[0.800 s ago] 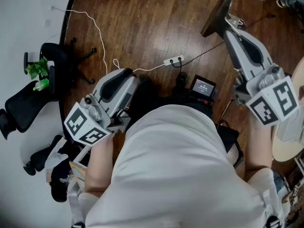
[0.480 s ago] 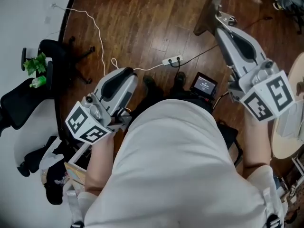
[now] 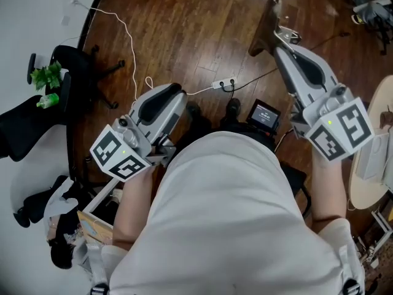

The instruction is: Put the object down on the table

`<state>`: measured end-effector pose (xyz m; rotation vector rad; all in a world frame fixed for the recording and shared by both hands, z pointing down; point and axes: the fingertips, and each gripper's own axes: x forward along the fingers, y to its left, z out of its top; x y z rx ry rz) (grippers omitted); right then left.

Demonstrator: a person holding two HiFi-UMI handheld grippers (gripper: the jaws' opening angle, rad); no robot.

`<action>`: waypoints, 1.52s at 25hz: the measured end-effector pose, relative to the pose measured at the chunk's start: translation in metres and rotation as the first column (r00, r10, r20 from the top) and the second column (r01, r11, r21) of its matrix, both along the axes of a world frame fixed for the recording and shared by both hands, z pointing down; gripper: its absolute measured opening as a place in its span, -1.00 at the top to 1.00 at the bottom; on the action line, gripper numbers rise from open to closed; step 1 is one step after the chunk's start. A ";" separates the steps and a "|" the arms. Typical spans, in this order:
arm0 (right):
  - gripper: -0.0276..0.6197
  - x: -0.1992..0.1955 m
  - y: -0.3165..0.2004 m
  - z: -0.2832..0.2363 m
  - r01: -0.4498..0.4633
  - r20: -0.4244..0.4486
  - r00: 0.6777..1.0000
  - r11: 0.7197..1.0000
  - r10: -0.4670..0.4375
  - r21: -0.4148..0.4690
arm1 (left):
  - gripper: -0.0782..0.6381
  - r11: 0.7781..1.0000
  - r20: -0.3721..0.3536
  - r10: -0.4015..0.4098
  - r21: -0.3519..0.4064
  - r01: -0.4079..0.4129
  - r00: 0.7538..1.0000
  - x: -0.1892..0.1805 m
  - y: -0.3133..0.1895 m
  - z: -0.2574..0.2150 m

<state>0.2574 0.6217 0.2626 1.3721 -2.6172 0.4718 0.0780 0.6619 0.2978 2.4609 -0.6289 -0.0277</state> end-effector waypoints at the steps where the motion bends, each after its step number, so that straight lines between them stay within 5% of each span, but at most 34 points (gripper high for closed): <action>1: 0.90 -0.002 -0.001 0.001 0.001 -0.002 1.000 1.000 -0.001 -0.001 | 0.58 1.000 0.000 -0.003 0.003 0.003 1.000 -0.002 -0.003 0.000; 21: 0.90 -0.142 -0.015 -0.017 -0.007 -0.090 0.996 1.000 0.007 -0.003 | 0.58 1.000 -0.019 0.004 0.009 -0.003 1.000 -0.151 -0.012 -0.004; 38: 0.90 -0.191 -0.057 -0.031 0.035 -0.134 0.991 0.998 -0.027 0.051 | 0.58 0.998 -0.045 -0.066 0.018 0.067 0.997 -0.207 -0.032 -0.001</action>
